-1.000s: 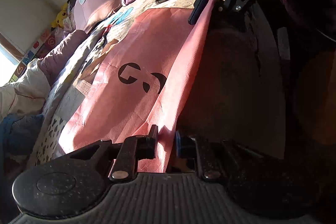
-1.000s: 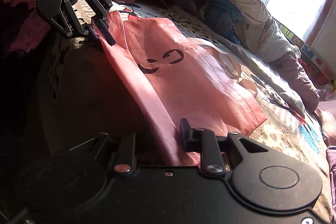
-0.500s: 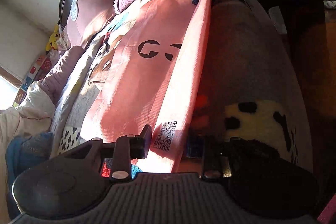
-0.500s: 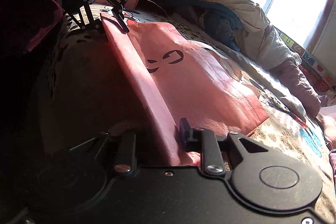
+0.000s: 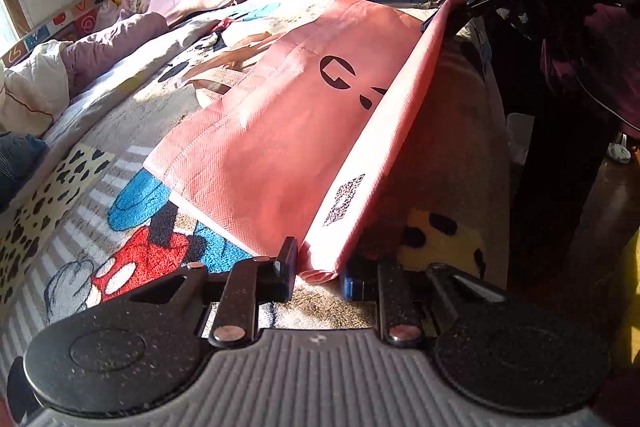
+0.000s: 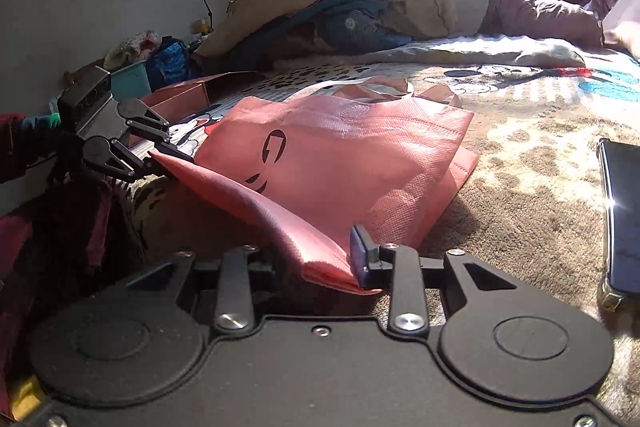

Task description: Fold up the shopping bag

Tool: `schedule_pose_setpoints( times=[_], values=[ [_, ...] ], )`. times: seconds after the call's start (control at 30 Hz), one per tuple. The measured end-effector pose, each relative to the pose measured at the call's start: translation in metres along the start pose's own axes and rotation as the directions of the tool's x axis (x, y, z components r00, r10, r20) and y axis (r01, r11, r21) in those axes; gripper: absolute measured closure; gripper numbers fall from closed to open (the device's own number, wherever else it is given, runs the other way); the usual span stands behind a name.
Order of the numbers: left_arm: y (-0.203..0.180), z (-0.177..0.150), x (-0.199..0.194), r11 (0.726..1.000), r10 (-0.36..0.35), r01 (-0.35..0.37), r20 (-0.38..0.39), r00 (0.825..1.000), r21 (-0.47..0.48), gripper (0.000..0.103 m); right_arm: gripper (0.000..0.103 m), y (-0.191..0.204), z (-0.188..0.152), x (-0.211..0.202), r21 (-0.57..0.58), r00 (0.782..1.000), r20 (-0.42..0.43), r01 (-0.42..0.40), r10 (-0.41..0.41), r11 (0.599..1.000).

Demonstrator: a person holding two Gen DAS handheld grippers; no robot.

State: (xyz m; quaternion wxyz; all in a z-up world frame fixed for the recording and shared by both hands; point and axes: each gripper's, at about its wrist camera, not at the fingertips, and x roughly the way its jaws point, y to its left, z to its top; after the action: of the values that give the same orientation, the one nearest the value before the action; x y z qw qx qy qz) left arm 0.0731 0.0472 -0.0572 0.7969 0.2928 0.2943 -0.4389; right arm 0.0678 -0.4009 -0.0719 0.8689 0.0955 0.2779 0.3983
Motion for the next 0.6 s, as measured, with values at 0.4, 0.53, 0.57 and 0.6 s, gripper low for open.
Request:
schedule_pose_setpoints(
  times=[0.4, 0.53, 0.57, 0.6],
  values=[
    [0.038, -0.019, -0.007, 0.910, -0.027, 0.145, 0.294, 0.956, -0.388, 0.079, 0.075, -0.048, -0.015, -0.005, 0.441, 0.995, 0.065, -0.100, 0.079, 0.892],
    [0.060, -0.027, -0.016, 0.776, -0.008, 0.286, 0.444, 0.896, -0.563, 0.079, 0.081, -0.053, -0.019, -0.003, 0.509, 0.995, 0.074, -0.100, 0.072, 0.855],
    [0.063, -0.026, -0.015, 0.751, -0.009, 0.302, 0.447, 0.895, -0.588, 0.079, 0.083, -0.053, -0.019, -0.003, 0.526, 0.995, 0.077, -0.097, 0.066, 0.845],
    [0.066, -0.025, -0.011, 0.722, -0.006, 0.303, 0.432, 0.902, -0.622, 0.079, 0.083, -0.053, -0.020, -0.003, 0.542, 0.995, 0.081, -0.095, 0.061, 0.835]
  ],
)
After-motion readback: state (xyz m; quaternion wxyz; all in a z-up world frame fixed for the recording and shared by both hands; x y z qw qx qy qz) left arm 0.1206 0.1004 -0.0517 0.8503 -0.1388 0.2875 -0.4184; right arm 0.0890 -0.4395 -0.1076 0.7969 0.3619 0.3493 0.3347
